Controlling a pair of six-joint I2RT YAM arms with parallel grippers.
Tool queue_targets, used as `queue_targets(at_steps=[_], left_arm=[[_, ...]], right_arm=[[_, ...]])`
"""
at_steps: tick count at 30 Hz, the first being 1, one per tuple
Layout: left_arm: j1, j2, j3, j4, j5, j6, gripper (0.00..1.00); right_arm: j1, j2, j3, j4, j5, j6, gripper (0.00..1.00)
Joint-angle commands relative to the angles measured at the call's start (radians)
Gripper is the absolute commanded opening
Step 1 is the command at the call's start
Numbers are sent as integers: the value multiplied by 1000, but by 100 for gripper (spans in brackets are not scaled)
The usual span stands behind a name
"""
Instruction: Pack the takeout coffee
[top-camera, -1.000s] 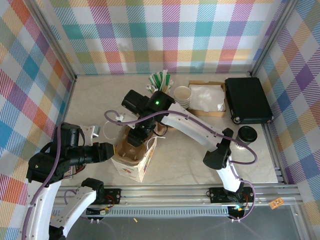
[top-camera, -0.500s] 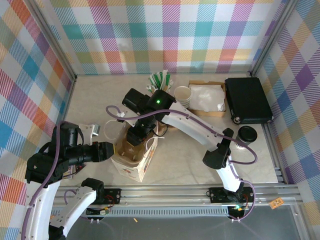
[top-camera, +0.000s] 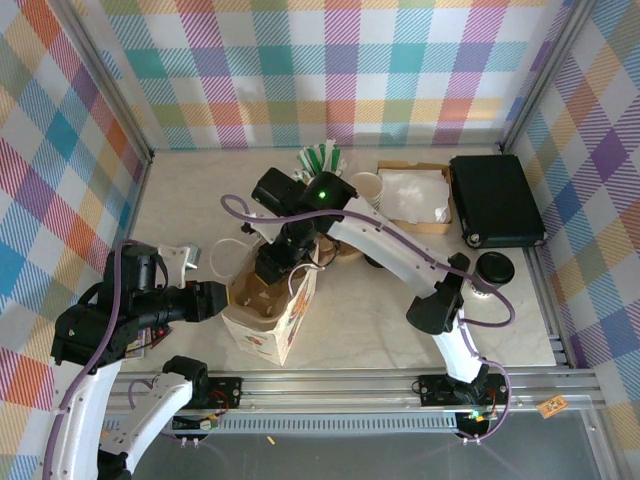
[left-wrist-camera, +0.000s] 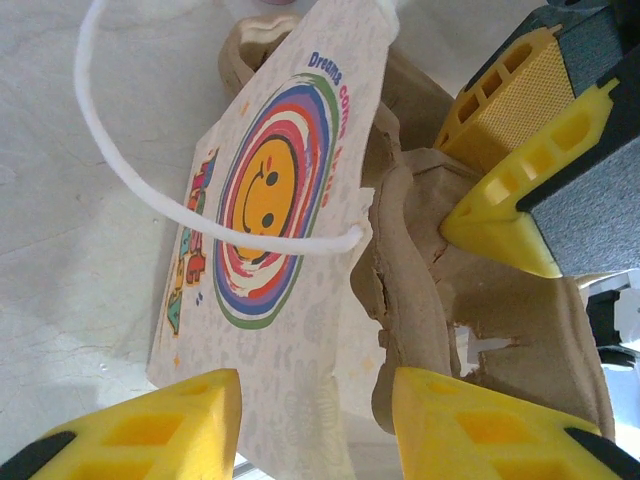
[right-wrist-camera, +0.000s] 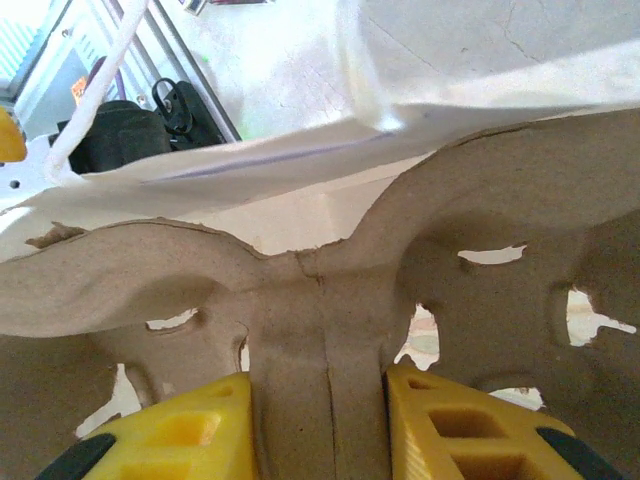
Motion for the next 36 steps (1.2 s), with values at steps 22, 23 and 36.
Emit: queue_targets(at_steps=[22, 23, 36], left_arm=[[-8, -34, 6, -83, 61, 52, 43], [-8, -33, 10, -83, 61, 53, 43], [-8, -52, 43, -93, 31, 57, 38]], right_arm=[[-9, 13, -32, 130, 44, -33, 32], [-4, 11, -34, 129, 47, -46, 32], [33, -26, -87, 146, 71, -182, 33]])
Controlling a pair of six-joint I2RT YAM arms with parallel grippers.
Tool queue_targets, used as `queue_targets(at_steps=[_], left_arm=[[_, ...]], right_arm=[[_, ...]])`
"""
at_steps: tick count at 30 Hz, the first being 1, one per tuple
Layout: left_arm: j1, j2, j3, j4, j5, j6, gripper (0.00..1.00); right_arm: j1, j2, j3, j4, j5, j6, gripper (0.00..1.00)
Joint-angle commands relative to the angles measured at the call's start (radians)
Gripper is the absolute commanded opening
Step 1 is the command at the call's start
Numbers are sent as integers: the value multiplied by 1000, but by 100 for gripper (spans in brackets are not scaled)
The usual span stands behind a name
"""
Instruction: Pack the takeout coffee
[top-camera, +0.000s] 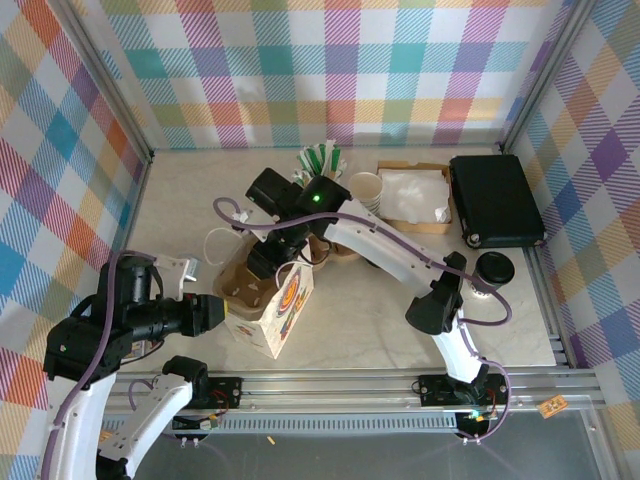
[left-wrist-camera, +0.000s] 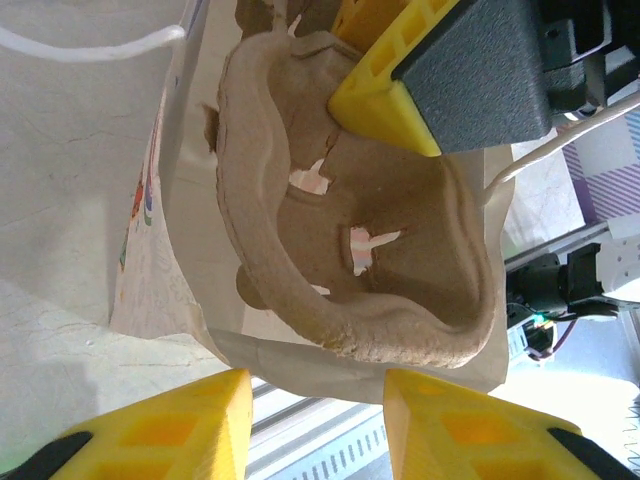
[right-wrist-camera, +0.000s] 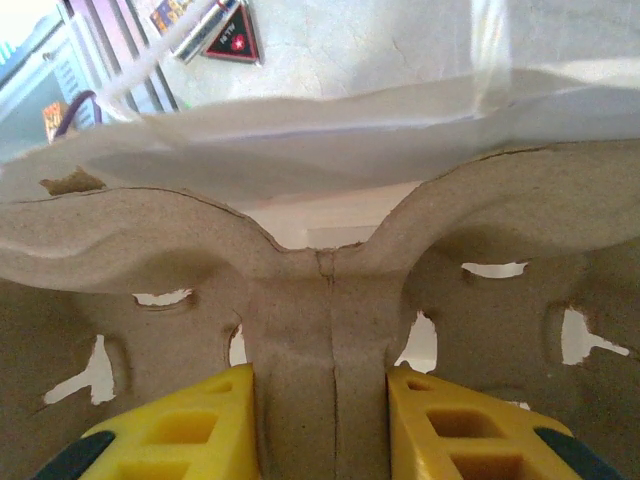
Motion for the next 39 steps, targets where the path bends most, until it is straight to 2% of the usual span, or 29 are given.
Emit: queue_targets(at_steps=[1, 16, 17, 31, 36, 39], left_arm=[[-8, -7, 35, -26, -15, 14, 38], [-8, -8, 89, -46, -135, 17, 41], [-8, 1, 85, -50, -138, 16, 42], [-8, 117, 28, 44, -47, 0, 45], [-8, 126, -13, 101, -37, -13, 42], [-8, 139, -32, 124, -45, -19, 32]], right_arm=[[12, -36, -36, 5, 12, -58, 33], [55, -69, -133, 47, 91, -125, 33], [60, -71, -140, 50, 91, -163, 33], [71, -75, -194, 73, 96, -196, 34], [72, -71, -191, 75, 90, -202, 34], [72, -74, -195, 78, 79, -206, 34]])
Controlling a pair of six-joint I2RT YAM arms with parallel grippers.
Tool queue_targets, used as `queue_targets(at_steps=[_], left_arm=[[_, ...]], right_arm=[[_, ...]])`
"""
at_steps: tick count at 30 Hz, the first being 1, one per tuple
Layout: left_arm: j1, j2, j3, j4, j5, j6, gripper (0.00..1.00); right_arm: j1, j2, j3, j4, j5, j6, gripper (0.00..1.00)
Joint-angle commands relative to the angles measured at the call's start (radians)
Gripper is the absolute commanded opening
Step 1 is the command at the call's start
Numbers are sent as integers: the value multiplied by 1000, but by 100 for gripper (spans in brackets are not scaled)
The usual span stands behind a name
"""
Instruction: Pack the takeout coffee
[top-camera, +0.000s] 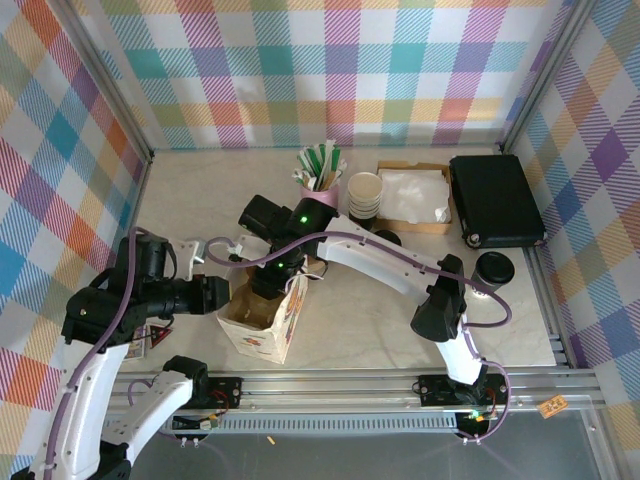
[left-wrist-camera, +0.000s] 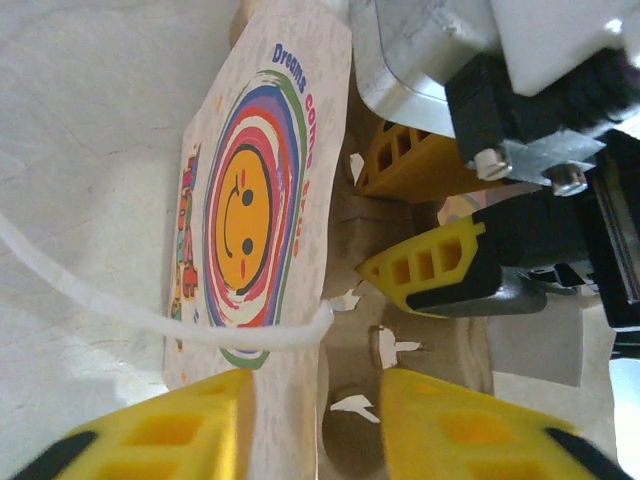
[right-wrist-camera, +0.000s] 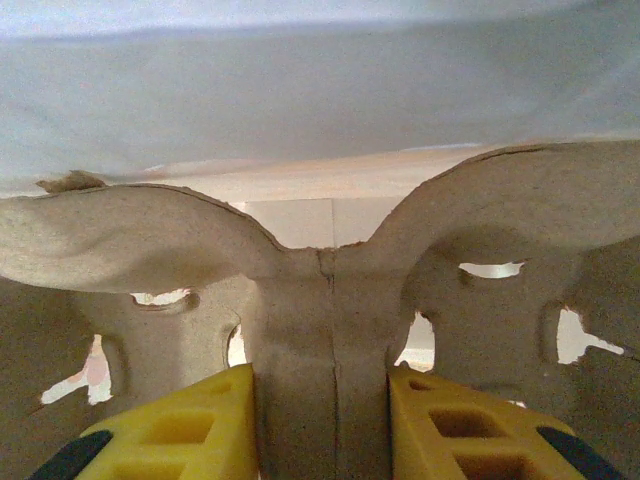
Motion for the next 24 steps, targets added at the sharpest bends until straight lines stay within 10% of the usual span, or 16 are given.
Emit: queue_targets(at_steps=[1, 11, 24], left_arm=[[-7, 18, -26, 55, 16, -12, 29], [-7, 8, -61, 60, -59, -40, 0], [-7, -22, -47, 68, -80, -75, 0]], right_arm=[[6, -34, -15, 14, -14, -23, 34], [12, -45, -59, 22, -21, -45, 34], [20, -29, -91, 36, -33, -72, 35]])
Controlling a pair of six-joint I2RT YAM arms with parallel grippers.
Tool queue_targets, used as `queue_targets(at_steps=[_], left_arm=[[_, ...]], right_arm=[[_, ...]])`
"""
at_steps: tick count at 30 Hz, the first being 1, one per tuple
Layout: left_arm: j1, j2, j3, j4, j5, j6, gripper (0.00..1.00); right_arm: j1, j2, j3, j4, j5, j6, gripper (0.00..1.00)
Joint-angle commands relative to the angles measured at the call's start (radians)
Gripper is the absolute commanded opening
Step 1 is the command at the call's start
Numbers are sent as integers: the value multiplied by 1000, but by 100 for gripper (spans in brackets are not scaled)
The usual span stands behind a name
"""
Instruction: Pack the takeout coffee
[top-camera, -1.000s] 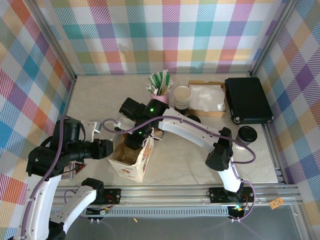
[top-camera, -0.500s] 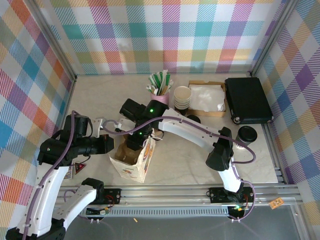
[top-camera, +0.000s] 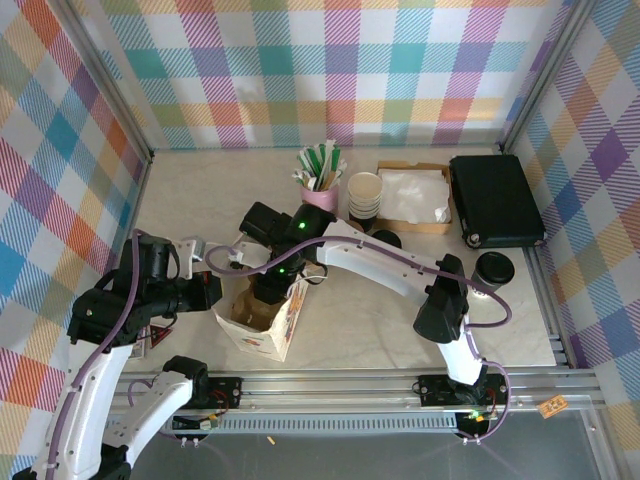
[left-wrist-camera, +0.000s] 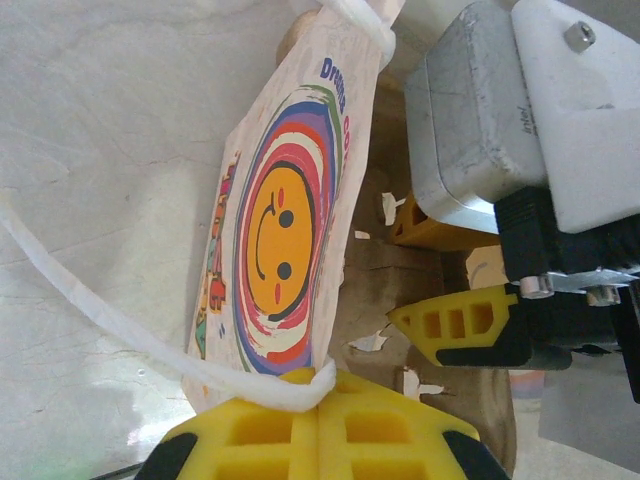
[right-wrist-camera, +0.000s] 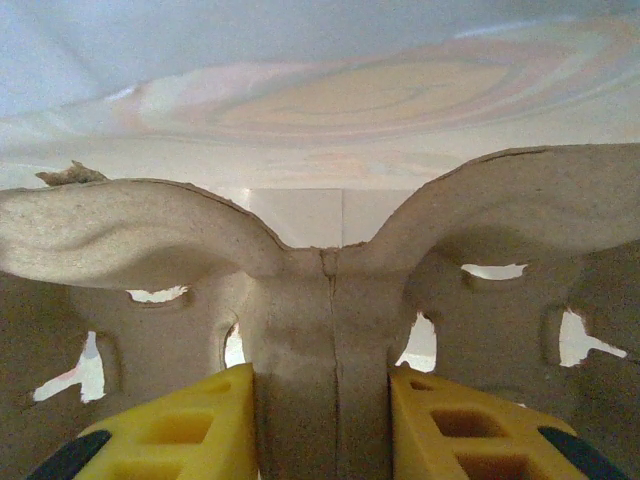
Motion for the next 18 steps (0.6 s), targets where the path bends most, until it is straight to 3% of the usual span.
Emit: queue_targets(at_steps=[1, 18], left_arm=[[-7, 3, 2, 17, 5, -8, 0], [-7, 27, 64, -9, 5, 26, 0]], right_arm=[[13, -4, 1, -22, -32, -36, 35], [17, 74, -9, -50, -8, -60, 35]])
